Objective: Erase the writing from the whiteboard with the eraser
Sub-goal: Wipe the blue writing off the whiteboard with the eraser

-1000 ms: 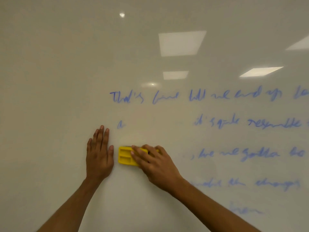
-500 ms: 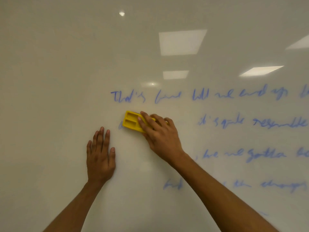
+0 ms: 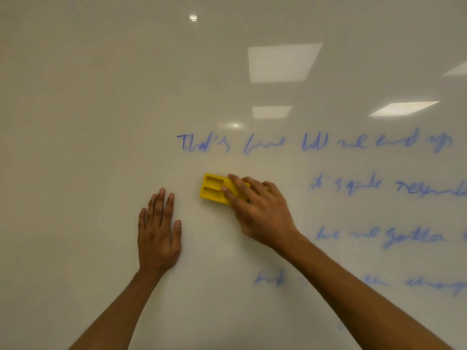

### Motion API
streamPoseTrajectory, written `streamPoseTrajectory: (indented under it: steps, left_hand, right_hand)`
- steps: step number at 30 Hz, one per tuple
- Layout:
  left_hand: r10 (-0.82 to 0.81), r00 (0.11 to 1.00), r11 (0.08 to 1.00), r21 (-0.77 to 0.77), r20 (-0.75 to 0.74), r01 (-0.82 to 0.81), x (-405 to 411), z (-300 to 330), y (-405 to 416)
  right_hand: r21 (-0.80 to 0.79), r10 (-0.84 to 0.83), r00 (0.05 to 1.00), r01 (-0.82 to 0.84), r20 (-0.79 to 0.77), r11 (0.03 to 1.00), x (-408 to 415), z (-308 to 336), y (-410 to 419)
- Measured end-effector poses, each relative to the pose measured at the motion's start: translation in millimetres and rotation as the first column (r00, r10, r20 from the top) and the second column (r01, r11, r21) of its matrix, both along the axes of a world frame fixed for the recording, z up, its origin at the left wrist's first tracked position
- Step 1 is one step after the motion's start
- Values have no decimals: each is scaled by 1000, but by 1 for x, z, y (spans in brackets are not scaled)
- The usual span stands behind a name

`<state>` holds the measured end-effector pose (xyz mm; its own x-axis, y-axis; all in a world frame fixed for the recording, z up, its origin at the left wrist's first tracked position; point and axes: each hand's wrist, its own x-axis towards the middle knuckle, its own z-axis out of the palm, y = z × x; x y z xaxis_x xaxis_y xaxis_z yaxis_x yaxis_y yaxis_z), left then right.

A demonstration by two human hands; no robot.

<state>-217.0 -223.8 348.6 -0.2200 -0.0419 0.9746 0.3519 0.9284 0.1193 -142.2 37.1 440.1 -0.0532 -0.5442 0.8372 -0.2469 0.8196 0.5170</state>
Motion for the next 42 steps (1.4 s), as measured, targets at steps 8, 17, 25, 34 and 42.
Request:
streamPoseTrajectory:
  steps: [8,17,25,34,42]
  left_hand:
    - [-4,1000,1000,12,6,4,1,-1,1]
    - [-15,1000,1000,3,1,15,2,-1,0]
    - [4,1000,1000,-13,-8,-4,0,-2,-3]
    - [6,1000,1000,-19,-28,-7,-1,-1,-2]
    - [68,998,998,19,-12,-68,9,5,13]
  right_hand:
    - [-263,-38,994,11,-101,965,-7,83,-7]
    - [9,-64,995,63,71,998,-15,114,-101]
    - [-77,-39,999,41,27,996,-6,62,-48]
    - [-303,-148,982,108,-114,947,17,37,81]
    - [-435,-117,992,124,45,892,33,106,99]
